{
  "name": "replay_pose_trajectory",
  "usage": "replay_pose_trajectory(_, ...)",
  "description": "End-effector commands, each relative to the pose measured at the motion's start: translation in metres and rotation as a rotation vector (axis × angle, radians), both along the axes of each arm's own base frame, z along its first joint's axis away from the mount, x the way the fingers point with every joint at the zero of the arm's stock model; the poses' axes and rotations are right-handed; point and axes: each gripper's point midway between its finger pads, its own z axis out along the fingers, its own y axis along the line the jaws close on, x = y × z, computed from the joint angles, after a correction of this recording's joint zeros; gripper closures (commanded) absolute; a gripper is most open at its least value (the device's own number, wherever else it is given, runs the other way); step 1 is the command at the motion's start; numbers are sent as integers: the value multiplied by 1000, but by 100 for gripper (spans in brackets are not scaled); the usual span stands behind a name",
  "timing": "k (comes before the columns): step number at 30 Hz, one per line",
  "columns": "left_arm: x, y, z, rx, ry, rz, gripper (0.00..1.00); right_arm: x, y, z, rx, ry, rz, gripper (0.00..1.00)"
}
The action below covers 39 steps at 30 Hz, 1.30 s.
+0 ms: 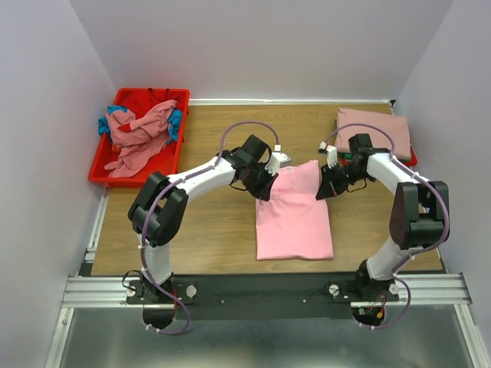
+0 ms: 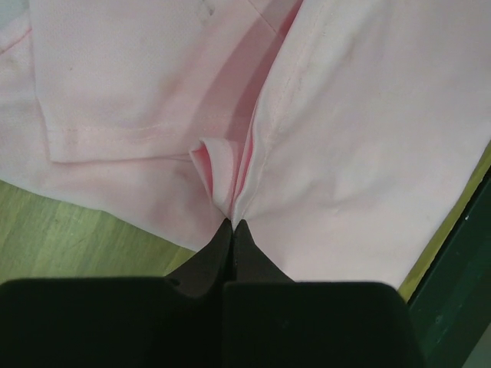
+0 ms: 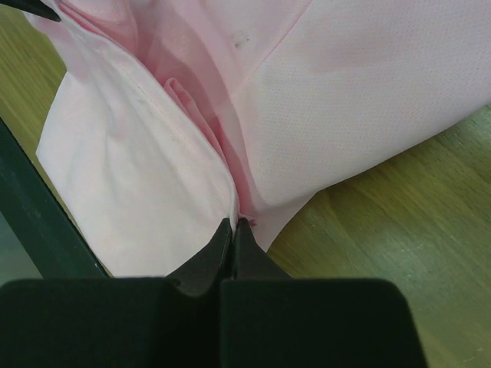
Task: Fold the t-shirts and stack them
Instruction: Fold the tshirt
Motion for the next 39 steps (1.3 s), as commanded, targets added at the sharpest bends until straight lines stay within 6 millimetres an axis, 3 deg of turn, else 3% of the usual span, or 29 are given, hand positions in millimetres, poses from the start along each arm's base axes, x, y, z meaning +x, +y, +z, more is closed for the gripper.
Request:
replay_pose_trajectory(1,-9,-4,16,-65,7,-17,100,-13,-1,7,-12,-3,23,99)
replay_pose_trajectory(2,-9,-4,15,-64,11,-18,100,-14,-2,1,-21,13,22,93)
replay_pose_trajectory(8,-15,-8,9,-71,42,-31,100,-20,-7,-15,-54,61,20,77)
replay_pose_trajectory(10,-19,-10,8,-76,50,-44,100,-20,-11,-13,-76,35,29,70)
replay_pose_trajectory(13,-24,-12,5,-74,55,-62,100,-15,-17,-3,-114,-25,62,40)
replay_pose_trajectory(16,-26,-12,2,-66,61,-65,100,-4,-16,13,-105,-84,116,25)
replay_pose_trajectory(19,-26,-12,2,-65,61,-66,100,-3,-4,20,-25,-108,240,18)
replay_pose_trajectory(20,-26,-12,2,-66,63,-66,100,-11,-1,21,-8,-69,271,18)
replay_pose_trajectory(21,-26,-13,3,-67,58,-66,100,-6,6,27,14,-116,343,18)
replay_pose_trajectory(27,-25,-12,-2,-56,65,-60,100,-3,28,6,27,-112,493,17)
replay_pose_trajectory(33,-24,-12,-4,-54,61,-61,100,8,25,-18,-4,-66,503,17)
replay_pose_trajectory(39,-23,-13,-4,-55,59,-63,100,12,24,-27,-20,-71,504,17)
